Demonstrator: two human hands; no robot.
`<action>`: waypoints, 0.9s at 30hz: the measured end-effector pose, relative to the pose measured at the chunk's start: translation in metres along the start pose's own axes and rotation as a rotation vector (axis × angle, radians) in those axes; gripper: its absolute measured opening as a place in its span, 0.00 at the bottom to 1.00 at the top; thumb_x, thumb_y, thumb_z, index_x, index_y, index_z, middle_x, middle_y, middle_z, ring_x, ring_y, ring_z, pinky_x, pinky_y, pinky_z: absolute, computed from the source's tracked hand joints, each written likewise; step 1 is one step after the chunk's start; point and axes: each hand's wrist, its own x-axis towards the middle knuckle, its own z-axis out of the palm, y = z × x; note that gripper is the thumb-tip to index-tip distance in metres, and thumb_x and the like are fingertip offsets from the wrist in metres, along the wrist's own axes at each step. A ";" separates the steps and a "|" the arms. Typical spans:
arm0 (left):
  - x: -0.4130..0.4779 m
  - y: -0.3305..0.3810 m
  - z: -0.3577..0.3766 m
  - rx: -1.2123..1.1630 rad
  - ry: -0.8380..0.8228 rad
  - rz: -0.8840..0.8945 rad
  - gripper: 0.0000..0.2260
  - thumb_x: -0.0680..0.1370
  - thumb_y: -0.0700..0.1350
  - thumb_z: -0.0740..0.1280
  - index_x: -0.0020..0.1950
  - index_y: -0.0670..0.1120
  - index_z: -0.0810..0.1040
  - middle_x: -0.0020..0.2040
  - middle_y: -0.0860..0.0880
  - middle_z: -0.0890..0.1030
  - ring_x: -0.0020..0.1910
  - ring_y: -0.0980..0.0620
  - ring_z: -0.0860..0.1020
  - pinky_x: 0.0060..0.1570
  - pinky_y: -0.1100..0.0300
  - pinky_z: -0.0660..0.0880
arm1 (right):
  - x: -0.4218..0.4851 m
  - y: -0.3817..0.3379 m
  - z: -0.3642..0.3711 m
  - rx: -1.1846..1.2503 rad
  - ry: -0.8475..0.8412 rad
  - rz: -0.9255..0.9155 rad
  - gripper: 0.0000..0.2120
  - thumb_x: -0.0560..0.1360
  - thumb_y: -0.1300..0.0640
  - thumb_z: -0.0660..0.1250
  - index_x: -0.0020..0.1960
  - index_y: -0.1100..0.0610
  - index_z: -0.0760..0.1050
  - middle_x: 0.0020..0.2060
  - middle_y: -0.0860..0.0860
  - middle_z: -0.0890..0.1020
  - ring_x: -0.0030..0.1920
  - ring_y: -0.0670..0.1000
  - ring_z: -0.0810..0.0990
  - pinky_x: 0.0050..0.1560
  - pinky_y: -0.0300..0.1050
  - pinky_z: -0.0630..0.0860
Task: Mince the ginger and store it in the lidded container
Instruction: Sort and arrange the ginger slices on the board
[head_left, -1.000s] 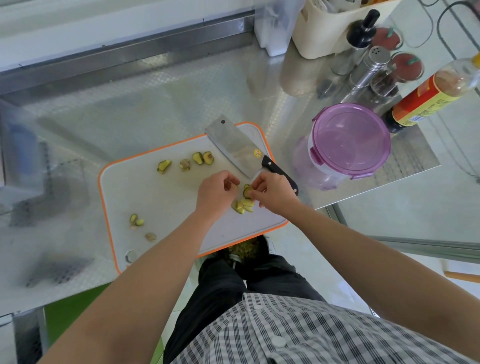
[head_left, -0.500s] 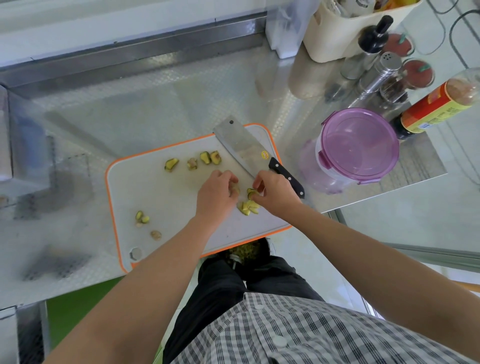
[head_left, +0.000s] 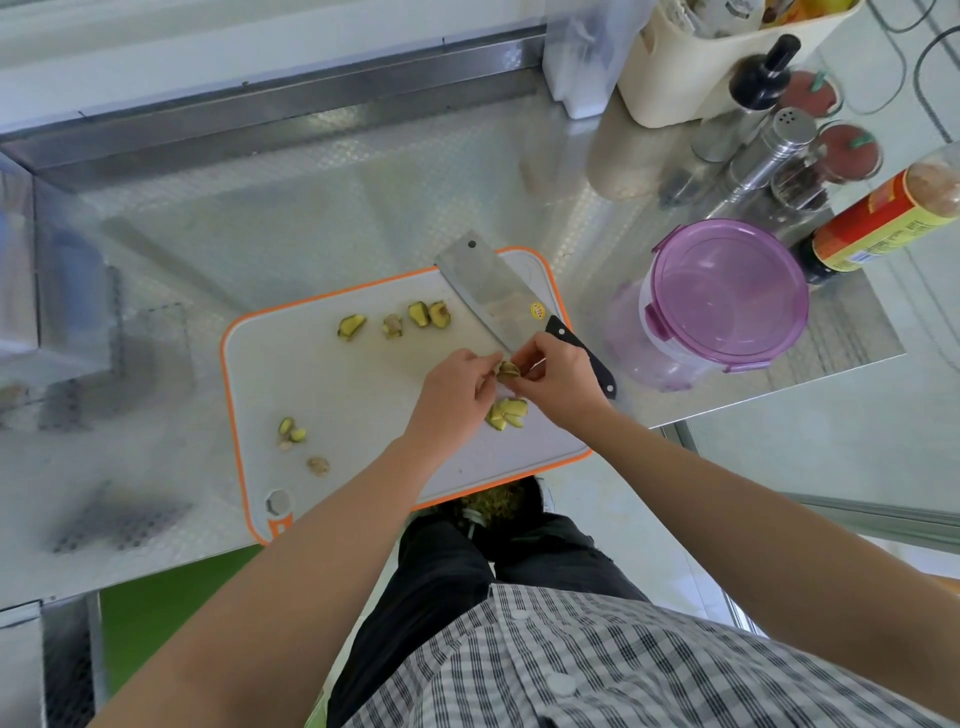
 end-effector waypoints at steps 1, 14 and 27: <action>0.000 0.000 -0.001 -0.058 0.006 -0.049 0.17 0.78 0.39 0.64 0.67 0.46 0.75 0.47 0.49 0.77 0.43 0.52 0.75 0.46 0.65 0.69 | 0.001 -0.002 -0.001 0.046 -0.005 0.018 0.08 0.69 0.61 0.74 0.43 0.56 0.75 0.39 0.50 0.82 0.38 0.50 0.82 0.41 0.45 0.79; -0.003 -0.005 -0.009 0.026 0.114 -0.060 0.07 0.75 0.42 0.70 0.52 0.48 0.83 0.44 0.50 0.80 0.33 0.56 0.74 0.41 0.65 0.69 | 0.001 -0.009 0.001 0.121 -0.108 0.113 0.08 0.69 0.50 0.75 0.41 0.54 0.80 0.33 0.51 0.84 0.35 0.50 0.84 0.45 0.53 0.82; -0.004 -0.001 -0.002 -0.012 0.153 -0.122 0.09 0.72 0.40 0.73 0.51 0.42 0.84 0.43 0.44 0.83 0.43 0.46 0.80 0.49 0.50 0.76 | -0.002 -0.006 0.004 0.270 -0.068 0.209 0.04 0.70 0.62 0.74 0.45 0.57 0.81 0.34 0.52 0.85 0.36 0.50 0.85 0.49 0.50 0.82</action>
